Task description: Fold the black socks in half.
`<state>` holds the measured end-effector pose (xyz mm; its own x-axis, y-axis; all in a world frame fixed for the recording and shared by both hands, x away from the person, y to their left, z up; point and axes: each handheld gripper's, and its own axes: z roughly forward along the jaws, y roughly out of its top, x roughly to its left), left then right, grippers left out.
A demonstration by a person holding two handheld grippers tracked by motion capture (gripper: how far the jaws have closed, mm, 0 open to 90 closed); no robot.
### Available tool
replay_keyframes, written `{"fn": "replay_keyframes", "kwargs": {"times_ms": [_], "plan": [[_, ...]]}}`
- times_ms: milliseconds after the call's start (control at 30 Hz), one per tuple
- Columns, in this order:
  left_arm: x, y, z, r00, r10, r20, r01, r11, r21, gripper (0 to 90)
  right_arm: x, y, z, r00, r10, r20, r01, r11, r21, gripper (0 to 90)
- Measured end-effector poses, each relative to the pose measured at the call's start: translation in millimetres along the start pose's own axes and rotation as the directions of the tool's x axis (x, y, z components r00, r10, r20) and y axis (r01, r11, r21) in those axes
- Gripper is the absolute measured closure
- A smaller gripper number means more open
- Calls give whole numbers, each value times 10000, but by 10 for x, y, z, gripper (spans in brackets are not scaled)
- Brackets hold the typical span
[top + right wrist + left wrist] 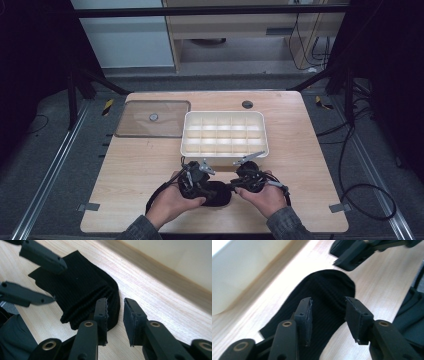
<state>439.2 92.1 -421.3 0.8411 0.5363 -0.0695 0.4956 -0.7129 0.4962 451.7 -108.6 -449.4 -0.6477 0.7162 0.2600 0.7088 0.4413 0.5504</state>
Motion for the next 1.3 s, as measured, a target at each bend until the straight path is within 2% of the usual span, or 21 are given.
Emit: {"fn": "replay_keyframes", "kwargs": {"times_ms": [200,267,433,600,900,1033,1167,1300], "plan": [[66,-27,-83,9990,-112,-436,113,9999,25,496,14,38,-54,9999,-20,127,21,9999,-104,698],[105,-60,-115,9977,-246,-640,249,9997,43,448,33,63,-69,9999,-35,169,37,10000,-82,661],[165,-115,-136,9954,-459,-840,465,9989,47,386,49,94,-50,9996,49,265,-48,10000,-61,611],[233,-199,-174,9889,-702,-1310,699,9975,-71,280,77,141,11,9995,35,301,-36,10000,36,584],[366,-453,-247,9832,-1367,-1214,1355,9906,-181,189,97,187,76,9987,-259,438,250,9994,218,644],[406,-551,-263,9811,-1514,-1208,1501,9885,-200,198,79,191,122,9986,-275,447,259,9990,354,705],[449,-632,-284,9789,-1636,-1223,1620,9865,-233,214,81,211,188,9983,-231,530,203,9984,529,704],[512,-738,-331,9732,-1932,-1248,1907,9811,-319,228,70,226,238,9979,-306,576,268,9975,650,693]]}}
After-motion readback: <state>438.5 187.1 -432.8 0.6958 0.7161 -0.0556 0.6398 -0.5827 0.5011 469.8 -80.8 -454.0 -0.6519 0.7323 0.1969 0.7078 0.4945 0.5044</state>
